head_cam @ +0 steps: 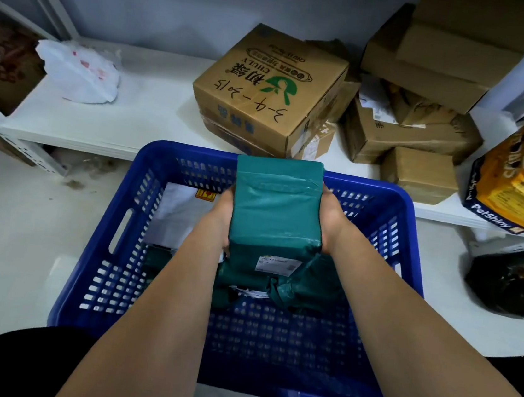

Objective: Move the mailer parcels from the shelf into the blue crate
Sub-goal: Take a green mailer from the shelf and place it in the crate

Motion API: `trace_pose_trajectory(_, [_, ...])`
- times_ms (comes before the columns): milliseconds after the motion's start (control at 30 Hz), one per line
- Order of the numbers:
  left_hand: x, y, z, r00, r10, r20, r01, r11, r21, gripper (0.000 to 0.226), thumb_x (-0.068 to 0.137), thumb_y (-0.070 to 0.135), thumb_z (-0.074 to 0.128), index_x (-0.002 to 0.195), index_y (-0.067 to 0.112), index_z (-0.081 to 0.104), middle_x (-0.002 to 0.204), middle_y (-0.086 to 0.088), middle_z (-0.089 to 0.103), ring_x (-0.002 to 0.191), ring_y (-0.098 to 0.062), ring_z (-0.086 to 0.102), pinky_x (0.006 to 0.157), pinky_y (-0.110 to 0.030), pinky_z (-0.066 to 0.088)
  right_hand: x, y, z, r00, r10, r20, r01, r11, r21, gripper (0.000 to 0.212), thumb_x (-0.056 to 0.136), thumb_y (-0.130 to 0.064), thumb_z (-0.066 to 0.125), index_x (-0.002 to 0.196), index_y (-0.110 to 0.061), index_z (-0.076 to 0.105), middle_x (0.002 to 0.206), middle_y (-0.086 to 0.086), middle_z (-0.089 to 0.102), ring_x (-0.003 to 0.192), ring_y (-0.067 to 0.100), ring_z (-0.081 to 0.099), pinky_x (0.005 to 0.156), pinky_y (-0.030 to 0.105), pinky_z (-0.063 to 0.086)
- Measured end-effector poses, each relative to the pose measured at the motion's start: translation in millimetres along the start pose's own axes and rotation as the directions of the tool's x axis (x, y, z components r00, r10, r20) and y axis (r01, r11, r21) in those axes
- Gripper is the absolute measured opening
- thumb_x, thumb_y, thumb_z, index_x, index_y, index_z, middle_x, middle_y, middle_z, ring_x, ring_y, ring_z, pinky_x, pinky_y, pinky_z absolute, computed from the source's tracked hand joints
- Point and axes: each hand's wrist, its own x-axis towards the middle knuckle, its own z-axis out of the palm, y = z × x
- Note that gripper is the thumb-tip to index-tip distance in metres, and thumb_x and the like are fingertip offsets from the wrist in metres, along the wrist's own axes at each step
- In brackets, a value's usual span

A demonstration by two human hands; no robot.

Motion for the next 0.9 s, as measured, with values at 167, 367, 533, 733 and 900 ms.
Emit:
trace_pose_trajectory(167, [12,-12,-8,0.966,-0.239,-0.1,0.248,0.964,0.093,0.116,0.059,0.094,0.044,0.146,0.016,0.04,0.146,-0.027,0.039,0.129,-0.058,0.035,0.099,-0.079,0.021,7,13,2,1.0,-0.01,0.016,0.008,0.993,0.12,0.045,0.1,-0.047,0.036,0.077,-0.015,0.058,0.061,0.005,0.066,0.049,0.022,0.065,0.043,0.025,0.053])
trace_pose_trajectory(367, [18,-20,-9,0.958,-0.278,-0.071,0.277,0.961,-0.029,0.094,0.069,0.08,0.054,0.136,0.014,0.047,0.146,-0.023,0.04,0.135,-0.047,0.035,0.105,-0.063,0.029,10,21,2,0.998,-0.065,0.023,0.062,0.993,0.1,0.044,0.103,-0.041,0.032,0.07,-0.016,0.044,0.045,-0.002,0.057,0.036,0.013,0.057,0.04,0.018,0.049])
trace_pose_trajectory(533, [20,-32,-17,0.946,-0.326,-0.007,0.321,0.935,-0.155,0.076,0.093,0.063,0.042,0.142,0.005,0.041,0.154,-0.026,0.026,0.138,-0.05,0.028,0.109,-0.07,0.018,-8,36,-8,0.999,-0.015,0.048,0.013,1.0,0.027,0.059,0.108,-0.025,0.025,0.059,-0.008,0.051,0.038,0.002,0.055,0.03,0.013,0.055,0.029,0.016,0.041])
trace_pose_trajectory(733, [24,-39,-18,0.951,-0.308,-0.002,0.301,0.933,-0.196,0.088,0.089,0.07,0.04,0.153,0.011,0.024,0.157,-0.01,0.029,0.141,-0.037,0.028,0.105,-0.048,0.033,-5,45,-14,0.999,0.045,-0.028,-0.046,0.997,-0.057,0.044,0.107,-0.014,0.022,0.07,-0.006,0.044,0.07,0.009,0.047,0.046,0.022,0.059,0.03,0.014,0.039])
trace_pose_trajectory(900, [13,-48,-21,0.943,-0.328,-0.052,0.294,0.898,-0.327,0.045,0.1,0.042,0.038,0.115,0.002,0.051,0.146,-0.02,0.042,0.134,-0.043,0.038,0.111,-0.062,0.025,-15,46,-29,0.996,0.083,0.019,-0.082,0.996,-0.047,0.038,0.107,-0.022,0.026,0.087,-0.011,0.056,0.085,0.002,0.053,0.077,0.024,0.061,0.07,0.027,0.048])
